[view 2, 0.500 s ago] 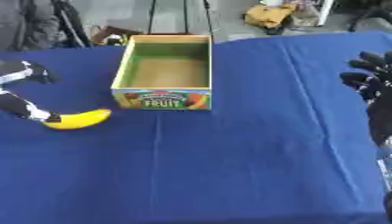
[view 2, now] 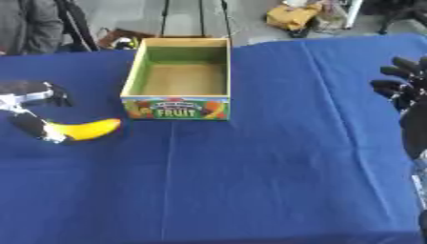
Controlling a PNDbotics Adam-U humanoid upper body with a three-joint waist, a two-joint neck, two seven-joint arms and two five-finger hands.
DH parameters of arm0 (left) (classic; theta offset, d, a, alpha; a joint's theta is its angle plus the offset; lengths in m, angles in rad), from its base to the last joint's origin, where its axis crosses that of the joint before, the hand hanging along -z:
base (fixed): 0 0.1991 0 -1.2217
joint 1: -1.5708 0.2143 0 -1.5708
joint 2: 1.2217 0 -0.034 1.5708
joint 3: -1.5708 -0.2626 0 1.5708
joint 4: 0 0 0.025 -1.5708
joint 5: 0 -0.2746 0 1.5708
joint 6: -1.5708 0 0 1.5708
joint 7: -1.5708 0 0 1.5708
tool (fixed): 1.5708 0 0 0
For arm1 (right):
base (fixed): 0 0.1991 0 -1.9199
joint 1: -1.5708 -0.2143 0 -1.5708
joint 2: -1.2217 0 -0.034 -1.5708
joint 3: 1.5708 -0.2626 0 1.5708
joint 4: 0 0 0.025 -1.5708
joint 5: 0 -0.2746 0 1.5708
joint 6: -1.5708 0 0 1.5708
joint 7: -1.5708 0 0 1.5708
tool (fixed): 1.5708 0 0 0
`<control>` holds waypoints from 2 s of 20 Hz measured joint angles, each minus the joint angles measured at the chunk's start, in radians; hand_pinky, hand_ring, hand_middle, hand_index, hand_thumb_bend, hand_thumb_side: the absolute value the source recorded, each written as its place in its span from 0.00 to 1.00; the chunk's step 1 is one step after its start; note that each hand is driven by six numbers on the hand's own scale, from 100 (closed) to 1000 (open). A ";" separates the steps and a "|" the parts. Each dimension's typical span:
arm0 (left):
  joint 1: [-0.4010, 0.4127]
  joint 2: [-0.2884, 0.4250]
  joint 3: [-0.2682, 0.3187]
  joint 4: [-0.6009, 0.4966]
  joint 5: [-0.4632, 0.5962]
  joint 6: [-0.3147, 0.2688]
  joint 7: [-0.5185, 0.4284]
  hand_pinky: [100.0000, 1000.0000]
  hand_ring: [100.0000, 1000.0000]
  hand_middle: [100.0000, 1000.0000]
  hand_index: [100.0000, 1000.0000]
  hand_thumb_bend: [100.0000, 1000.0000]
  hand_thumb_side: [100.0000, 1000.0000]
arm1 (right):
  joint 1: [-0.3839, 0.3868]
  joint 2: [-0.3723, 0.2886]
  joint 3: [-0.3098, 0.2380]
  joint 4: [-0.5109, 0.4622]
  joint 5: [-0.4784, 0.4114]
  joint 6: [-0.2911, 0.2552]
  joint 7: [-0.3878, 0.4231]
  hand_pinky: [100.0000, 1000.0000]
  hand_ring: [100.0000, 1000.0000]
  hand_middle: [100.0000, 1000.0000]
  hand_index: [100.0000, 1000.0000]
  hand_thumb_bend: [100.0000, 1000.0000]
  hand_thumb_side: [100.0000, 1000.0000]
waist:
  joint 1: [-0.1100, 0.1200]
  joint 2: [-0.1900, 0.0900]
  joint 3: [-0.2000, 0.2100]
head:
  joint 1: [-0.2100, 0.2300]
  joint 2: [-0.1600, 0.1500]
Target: Pick up objects on the table and place them in the box.
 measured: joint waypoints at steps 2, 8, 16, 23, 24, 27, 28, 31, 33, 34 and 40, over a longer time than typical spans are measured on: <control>-0.002 -0.005 0.000 0.014 -0.008 -0.009 0.006 0.80 0.74 0.72 0.81 0.76 0.44 | 0.000 0.000 0.000 0.000 0.000 0.000 0.000 0.79 0.64 0.67 0.79 0.00 0.93 | -0.001 0.000 0.000 | 0.000 0.000; -0.002 -0.005 0.000 0.029 -0.014 -0.020 0.016 0.80 0.74 0.72 0.80 0.77 0.44 | 0.000 0.000 0.000 0.000 0.000 0.000 0.001 0.79 0.64 0.67 0.79 0.00 0.93 | -0.001 0.000 0.000 | 0.000 0.000; -0.010 -0.019 0.000 0.047 -0.015 -0.026 0.018 0.80 0.73 0.70 0.79 0.72 0.43 | 0.000 0.000 0.000 0.001 0.000 0.000 0.003 0.79 0.64 0.67 0.79 0.00 0.93 | -0.004 -0.001 -0.003 | 0.001 0.000; -0.027 -0.039 0.000 0.093 -0.048 -0.016 0.047 0.79 0.73 0.69 0.78 0.68 0.42 | 0.000 0.001 0.000 0.003 0.000 0.000 0.004 0.79 0.64 0.67 0.79 0.00 0.93 | -0.004 -0.001 -0.005 | 0.001 0.000; -0.029 -0.041 0.000 0.101 -0.055 -0.014 0.053 0.79 0.73 0.69 0.78 0.68 0.42 | 0.000 0.002 0.000 0.003 0.000 0.000 0.004 0.79 0.64 0.67 0.79 0.00 0.93 | -0.004 -0.001 -0.005 | 0.001 0.000; -0.037 -0.045 0.000 0.121 -0.074 -0.011 0.067 0.79 0.73 0.69 0.78 0.68 0.42 | 0.000 0.005 0.000 0.005 0.000 0.001 0.004 0.79 0.64 0.67 0.79 0.00 0.93 | -0.004 -0.001 -0.005 | 0.001 0.000; -0.040 -0.048 0.000 0.126 -0.079 -0.011 0.070 0.79 0.72 0.69 0.77 0.67 0.41 | 0.000 0.006 0.000 0.005 0.000 0.001 0.005 0.79 0.64 0.67 0.79 0.00 0.93 | -0.004 -0.001 -0.005 | 0.001 0.000; -0.049 -0.049 0.000 0.140 -0.094 -0.013 0.078 0.79 0.71 0.68 0.77 0.65 0.40 | 0.000 0.007 0.000 0.005 0.000 0.002 0.006 0.79 0.64 0.67 0.79 0.00 0.93 | -0.004 -0.001 -0.006 | 0.001 0.000; -0.051 -0.049 0.000 0.147 -0.100 -0.016 0.083 0.79 0.71 0.68 0.76 0.65 0.40 | 0.000 0.007 0.000 0.005 0.000 0.002 0.006 0.79 0.64 0.67 0.79 0.00 0.93 | -0.005 -0.001 -0.006 | 0.001 0.000; -0.052 -0.049 0.000 0.149 -0.100 -0.017 0.085 0.79 0.71 0.67 0.76 0.63 0.39 | -0.001 0.007 0.000 0.005 0.000 0.002 0.006 0.79 0.64 0.67 0.79 0.00 0.93 | -0.005 -0.001 -0.006 | 0.001 0.000; -0.053 -0.057 0.000 0.158 -0.103 -0.024 0.088 0.78 0.67 0.63 0.73 0.58 0.36 | -0.001 0.007 0.000 0.005 0.000 0.002 0.006 0.79 0.64 0.67 0.79 0.00 0.93 | -0.005 -0.001 -0.006 | 0.001 0.000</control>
